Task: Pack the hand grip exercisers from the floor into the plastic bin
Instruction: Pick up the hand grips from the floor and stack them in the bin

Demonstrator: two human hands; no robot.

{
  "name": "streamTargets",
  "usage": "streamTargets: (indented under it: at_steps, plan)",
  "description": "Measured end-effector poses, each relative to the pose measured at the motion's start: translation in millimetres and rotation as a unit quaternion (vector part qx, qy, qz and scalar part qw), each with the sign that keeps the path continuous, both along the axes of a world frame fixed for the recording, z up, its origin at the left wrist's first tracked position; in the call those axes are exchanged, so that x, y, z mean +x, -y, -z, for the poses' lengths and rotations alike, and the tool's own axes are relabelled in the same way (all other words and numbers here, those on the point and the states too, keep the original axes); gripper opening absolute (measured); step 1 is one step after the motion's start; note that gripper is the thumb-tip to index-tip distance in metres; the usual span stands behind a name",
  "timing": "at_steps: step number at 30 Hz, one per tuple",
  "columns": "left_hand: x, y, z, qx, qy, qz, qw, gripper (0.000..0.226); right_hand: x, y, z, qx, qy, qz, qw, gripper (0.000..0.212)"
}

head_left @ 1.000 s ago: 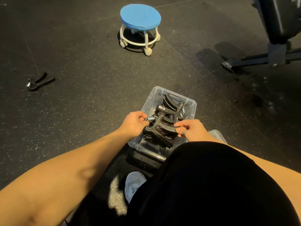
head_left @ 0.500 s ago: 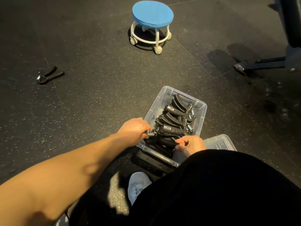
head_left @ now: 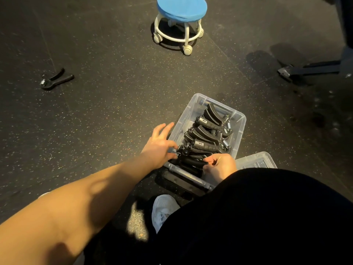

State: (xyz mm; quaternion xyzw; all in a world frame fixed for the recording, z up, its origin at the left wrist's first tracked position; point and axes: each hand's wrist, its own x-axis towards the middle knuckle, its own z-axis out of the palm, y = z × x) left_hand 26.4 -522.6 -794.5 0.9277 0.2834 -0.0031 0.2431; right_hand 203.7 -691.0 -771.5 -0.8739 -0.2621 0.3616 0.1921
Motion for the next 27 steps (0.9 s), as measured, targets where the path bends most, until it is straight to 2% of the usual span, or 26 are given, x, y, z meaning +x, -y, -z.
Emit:
streamTargets:
  at_steps: [2,6,8,10,12,17,22,27]
  plan:
    - [4,4,1,-0.073,-0.008,-0.032,0.997,0.014,1,-3,3,-0.008,0.005,0.010,1.000,0.026]
    - [12,9,0,-0.097,-0.085,-0.045,0.991,0.012,4,-11,8,-0.046,-0.067,0.031,0.996,0.025]
    - [15,9,-4,-0.136,-0.106,-0.069,0.983,0.011,3,-14,8,-0.063,-0.100,0.030,0.993,0.029]
    - [16,9,-5,-0.167,-0.122,-0.089,0.974,0.013,-2,-16,12,-0.065,-0.079,0.042,0.994,0.033]
    - [20,11,-5,-0.162,-0.137,-0.098,0.972,0.018,-5,-16,17,-0.058,-0.058,0.064,0.995,0.032]
    - [33,22,0,-0.101,-0.162,-0.158,0.969,0.022,-9,-18,31,-0.033,-0.083,0.141,0.986,0.026]
    - [40,22,6,-0.071,-0.192,-0.153,0.967,0.023,-16,-24,45,-0.032,-0.104,0.238,0.965,0.027]
    - [42,25,19,-0.088,-0.159,-0.170,0.969,0.030,-9,-33,61,-0.044,-0.136,0.301,0.943,0.023]
